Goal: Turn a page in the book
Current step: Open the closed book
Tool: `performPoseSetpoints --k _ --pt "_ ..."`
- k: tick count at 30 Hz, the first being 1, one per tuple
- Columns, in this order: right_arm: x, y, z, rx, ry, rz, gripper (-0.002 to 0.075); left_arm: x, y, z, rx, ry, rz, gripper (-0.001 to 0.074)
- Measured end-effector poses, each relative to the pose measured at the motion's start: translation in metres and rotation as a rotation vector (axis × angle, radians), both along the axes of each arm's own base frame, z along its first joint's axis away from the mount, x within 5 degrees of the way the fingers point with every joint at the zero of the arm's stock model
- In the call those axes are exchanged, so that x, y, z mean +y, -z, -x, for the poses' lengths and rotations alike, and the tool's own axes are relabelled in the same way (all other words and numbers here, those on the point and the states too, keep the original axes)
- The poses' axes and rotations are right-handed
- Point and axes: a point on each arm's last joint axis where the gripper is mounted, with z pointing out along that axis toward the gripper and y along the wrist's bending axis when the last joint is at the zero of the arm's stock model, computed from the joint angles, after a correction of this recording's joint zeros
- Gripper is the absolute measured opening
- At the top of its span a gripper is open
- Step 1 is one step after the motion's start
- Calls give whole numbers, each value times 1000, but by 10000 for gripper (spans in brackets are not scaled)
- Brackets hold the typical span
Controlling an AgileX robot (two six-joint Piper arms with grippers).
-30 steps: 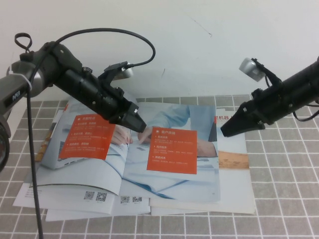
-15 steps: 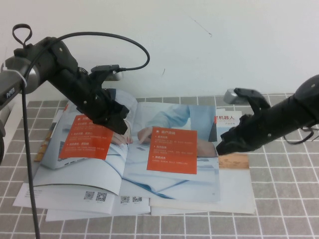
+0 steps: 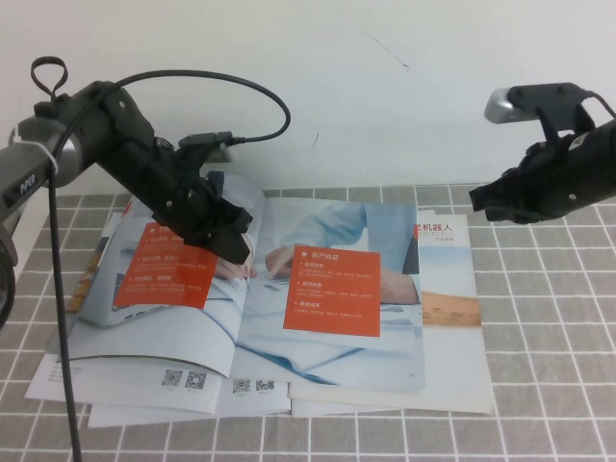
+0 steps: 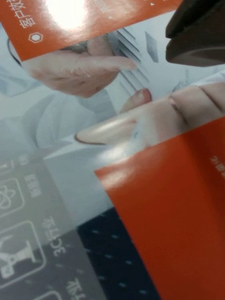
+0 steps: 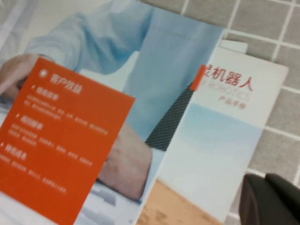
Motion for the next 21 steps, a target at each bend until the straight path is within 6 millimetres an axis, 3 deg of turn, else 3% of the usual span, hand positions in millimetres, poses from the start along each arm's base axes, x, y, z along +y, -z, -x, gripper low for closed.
performPoseSetpoints --k 8,17,21 --pt "-3 2 -4 -14 21 3 -1 -1 0 0 4 -1 11 1" --pt "10 45 22 109 25 -207 -1 -4 -2 2 25 7 46 1" --pt "16 51 29 82 -45 -254 -1 -4 -2 2 26 6 50 1"
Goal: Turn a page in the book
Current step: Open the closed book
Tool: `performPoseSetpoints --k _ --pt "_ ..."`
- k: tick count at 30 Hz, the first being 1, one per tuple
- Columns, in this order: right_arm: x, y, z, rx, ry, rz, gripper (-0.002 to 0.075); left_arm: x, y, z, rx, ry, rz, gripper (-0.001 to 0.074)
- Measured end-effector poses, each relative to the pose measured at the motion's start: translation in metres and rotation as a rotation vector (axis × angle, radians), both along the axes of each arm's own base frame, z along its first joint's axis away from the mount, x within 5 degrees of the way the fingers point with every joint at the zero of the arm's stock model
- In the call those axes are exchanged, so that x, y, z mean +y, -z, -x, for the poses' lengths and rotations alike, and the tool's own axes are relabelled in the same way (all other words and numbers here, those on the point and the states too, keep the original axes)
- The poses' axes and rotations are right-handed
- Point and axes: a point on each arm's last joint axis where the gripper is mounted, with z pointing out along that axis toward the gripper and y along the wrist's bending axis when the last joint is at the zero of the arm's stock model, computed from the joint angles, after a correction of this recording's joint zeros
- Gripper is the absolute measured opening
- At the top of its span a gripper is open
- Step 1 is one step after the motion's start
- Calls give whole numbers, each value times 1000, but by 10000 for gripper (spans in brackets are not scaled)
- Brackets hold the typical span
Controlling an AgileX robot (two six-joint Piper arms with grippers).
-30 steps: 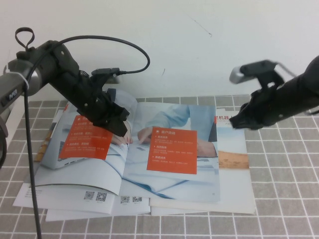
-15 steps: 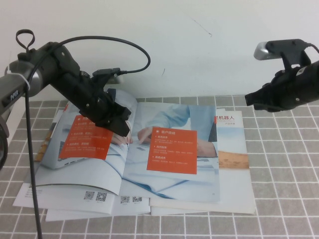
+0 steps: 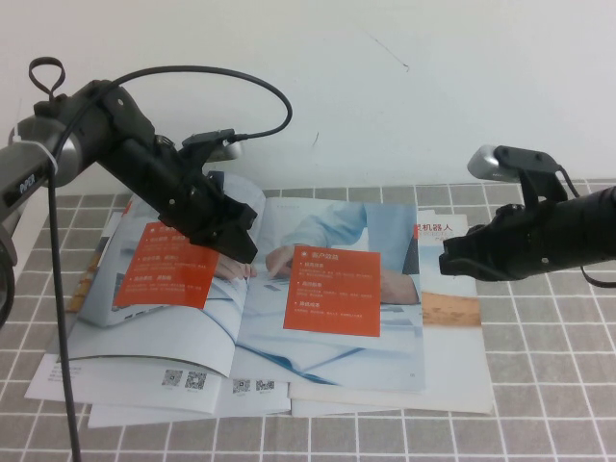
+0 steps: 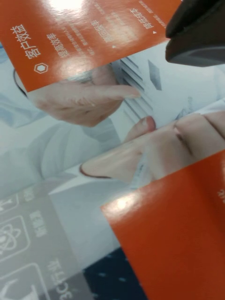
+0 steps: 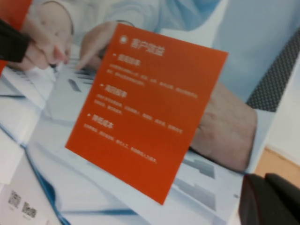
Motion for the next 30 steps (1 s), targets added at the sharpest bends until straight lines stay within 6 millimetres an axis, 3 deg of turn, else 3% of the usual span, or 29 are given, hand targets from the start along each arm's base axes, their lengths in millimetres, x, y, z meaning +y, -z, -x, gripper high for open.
performPoseSetpoints --k 7,15,18,30 --pt "3 2 -1 0 -4 -38 18 -1 -1 0 -1 -6 15 0" --pt "11 24 -12 77 -4 -109 212 -4 -2 0 -2 -4 38 -1" --pt "12 32 -14 75 -21 -102 250 -4 -2 0 -2 -4 38 -1" --pt "15 53 -16 117 -23 -115 265 -5 -3 0 -10 6 54 -1"
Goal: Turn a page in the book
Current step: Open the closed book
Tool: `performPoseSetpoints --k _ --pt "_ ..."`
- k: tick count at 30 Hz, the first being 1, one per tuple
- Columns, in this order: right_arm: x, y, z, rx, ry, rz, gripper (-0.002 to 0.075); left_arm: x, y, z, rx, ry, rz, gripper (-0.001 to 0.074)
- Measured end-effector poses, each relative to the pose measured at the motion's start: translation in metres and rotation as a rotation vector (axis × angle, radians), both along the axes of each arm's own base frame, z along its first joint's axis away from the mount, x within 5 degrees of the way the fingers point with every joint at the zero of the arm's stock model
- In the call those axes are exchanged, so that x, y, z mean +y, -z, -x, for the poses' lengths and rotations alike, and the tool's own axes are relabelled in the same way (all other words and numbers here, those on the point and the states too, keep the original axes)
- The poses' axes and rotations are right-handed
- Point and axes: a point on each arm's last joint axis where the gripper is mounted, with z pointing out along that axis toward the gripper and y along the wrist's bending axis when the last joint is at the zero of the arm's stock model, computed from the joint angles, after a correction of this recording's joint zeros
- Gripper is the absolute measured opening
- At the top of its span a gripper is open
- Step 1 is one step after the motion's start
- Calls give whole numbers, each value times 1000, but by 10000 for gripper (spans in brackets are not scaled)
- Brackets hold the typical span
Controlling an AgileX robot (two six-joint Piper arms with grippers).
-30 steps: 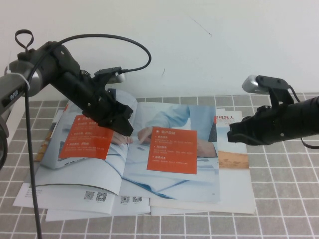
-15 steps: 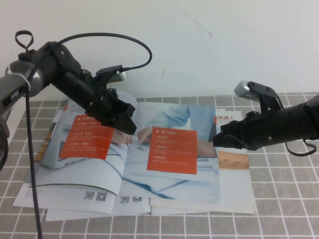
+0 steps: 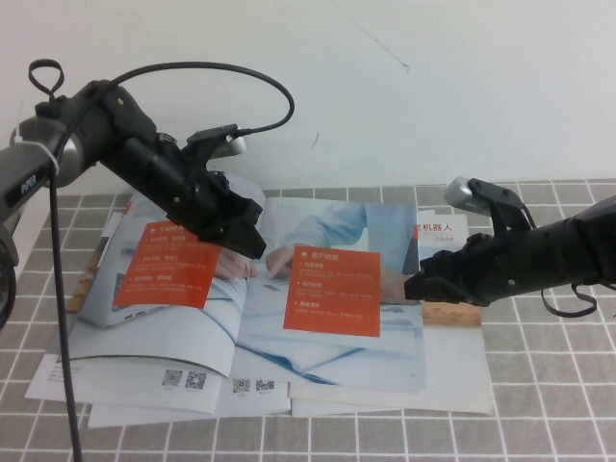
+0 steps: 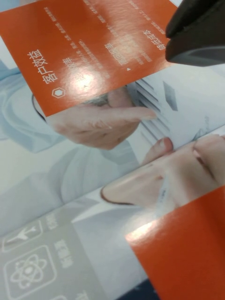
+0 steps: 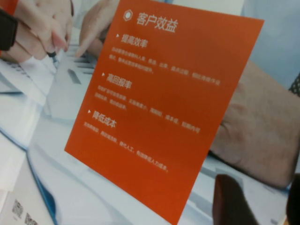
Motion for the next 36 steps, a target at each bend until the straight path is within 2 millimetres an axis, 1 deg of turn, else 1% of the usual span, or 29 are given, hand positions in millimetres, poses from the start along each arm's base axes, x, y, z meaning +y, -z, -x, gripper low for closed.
performPoseSetpoints --k 9,19,27,31,36 --pt "0 0 0 -8 -5 -1 265 0 0 0 0 0 0 -1" --pt "1 14 -1 28 0 -1 266 0 0 0 -12 16 -2 -1" --pt "1 15 -1 29 -2 -7 266 0 0 0 -12 16 -2 -2" --pt "2 20 -1 47 -6 -11 266 0 0 0 -12 16 -2 -2" --pt "2 21 0 54 -7 -19 266 0 0 0 -12 16 -2 -2"
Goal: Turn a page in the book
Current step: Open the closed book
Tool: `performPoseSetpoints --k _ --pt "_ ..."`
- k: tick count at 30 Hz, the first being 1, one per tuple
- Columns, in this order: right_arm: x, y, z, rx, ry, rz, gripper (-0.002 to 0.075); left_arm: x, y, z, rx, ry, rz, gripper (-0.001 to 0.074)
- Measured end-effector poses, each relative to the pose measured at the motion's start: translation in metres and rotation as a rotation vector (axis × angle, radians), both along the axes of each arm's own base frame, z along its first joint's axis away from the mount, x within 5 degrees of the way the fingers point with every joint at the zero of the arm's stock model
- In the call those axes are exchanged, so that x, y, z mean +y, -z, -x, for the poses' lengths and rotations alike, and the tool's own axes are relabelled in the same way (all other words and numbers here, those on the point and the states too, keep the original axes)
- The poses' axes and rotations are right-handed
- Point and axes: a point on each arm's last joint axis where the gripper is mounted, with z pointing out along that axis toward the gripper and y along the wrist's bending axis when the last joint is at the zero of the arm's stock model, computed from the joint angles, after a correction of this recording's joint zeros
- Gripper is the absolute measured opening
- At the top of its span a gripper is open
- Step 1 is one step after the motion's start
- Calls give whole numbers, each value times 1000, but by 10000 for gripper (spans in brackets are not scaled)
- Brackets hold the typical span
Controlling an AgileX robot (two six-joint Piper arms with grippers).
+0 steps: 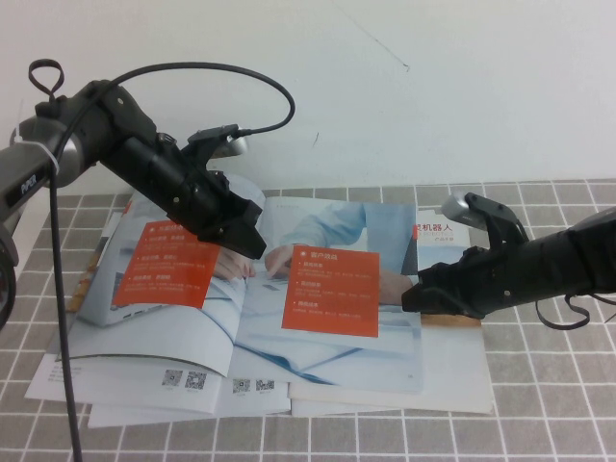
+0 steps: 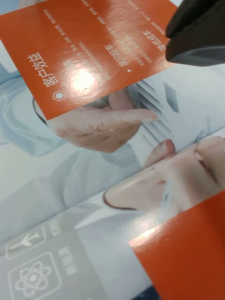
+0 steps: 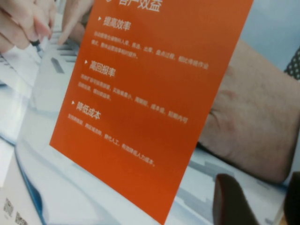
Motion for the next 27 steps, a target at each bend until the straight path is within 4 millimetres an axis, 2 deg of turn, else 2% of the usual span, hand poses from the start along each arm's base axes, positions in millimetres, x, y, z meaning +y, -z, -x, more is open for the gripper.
performPoseSetpoints --k 22,27 --pt "4 -1 -2 -25 -7 -56 266 0 0 0 0 0 0 -2" --pt "7 -7 -4 -35 -34 -87 267 0 0 0 0 0 -2 -2"
